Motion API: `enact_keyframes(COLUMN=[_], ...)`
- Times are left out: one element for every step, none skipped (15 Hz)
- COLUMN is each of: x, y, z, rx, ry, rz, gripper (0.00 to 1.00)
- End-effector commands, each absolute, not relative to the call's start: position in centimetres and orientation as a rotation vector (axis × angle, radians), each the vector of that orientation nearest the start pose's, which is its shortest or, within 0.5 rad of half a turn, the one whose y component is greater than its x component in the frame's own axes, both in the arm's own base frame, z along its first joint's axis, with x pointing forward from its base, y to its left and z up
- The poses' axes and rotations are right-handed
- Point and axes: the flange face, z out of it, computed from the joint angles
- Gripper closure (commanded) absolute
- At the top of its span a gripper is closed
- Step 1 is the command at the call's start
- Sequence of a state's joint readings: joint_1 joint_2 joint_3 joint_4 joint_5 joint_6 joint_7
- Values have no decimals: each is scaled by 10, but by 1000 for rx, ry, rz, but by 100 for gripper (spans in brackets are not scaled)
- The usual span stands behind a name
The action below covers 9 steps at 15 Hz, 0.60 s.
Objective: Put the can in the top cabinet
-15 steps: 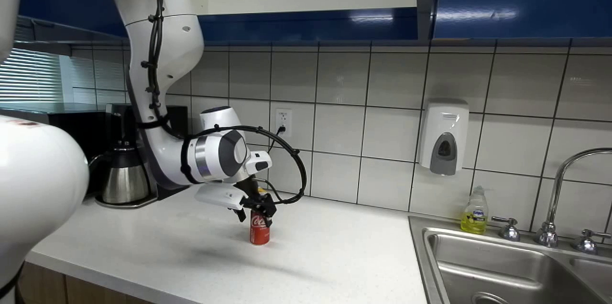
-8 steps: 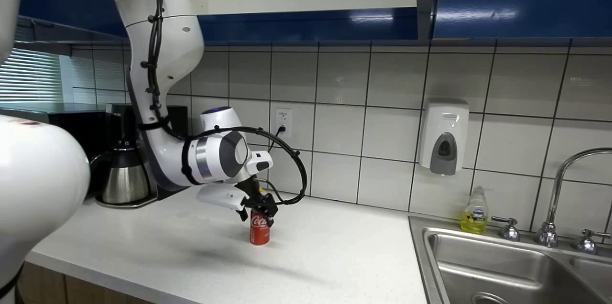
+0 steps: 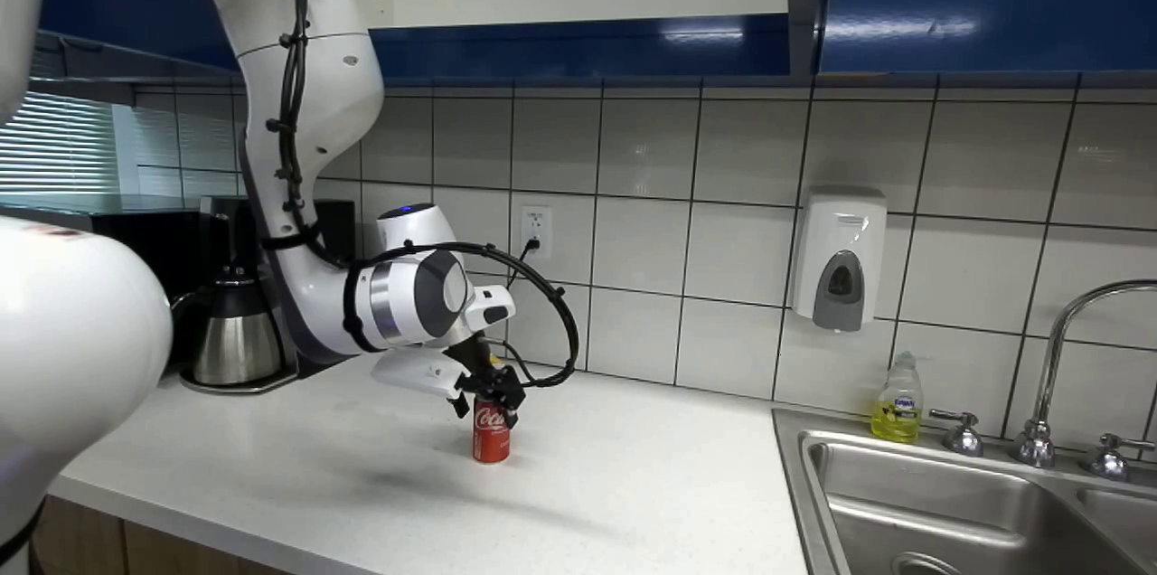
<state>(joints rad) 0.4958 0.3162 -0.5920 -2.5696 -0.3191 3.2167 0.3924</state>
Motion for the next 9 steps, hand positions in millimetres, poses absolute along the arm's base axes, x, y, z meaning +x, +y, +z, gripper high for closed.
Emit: enact_keyframes(x=[479, 480, 480, 481, 482, 482, 482, 483, 483], y=[-24, -24, -23, -22, -20, -19, -19, -18, -17], z=[202, 202, 202, 202, 202, 202, 201, 201, 201], rx=[-3221, -3220, -3218, -3218, -3215, -3214, -3214, -3213, -3212], ry=[198, 197, 196, 188, 185, 181, 180, 178, 176], rz=[-648, -650, -655, -658, -664, -667, -670, -672, -671], gripper=[28, 34, 44, 51, 60, 62, 62, 62, 62])
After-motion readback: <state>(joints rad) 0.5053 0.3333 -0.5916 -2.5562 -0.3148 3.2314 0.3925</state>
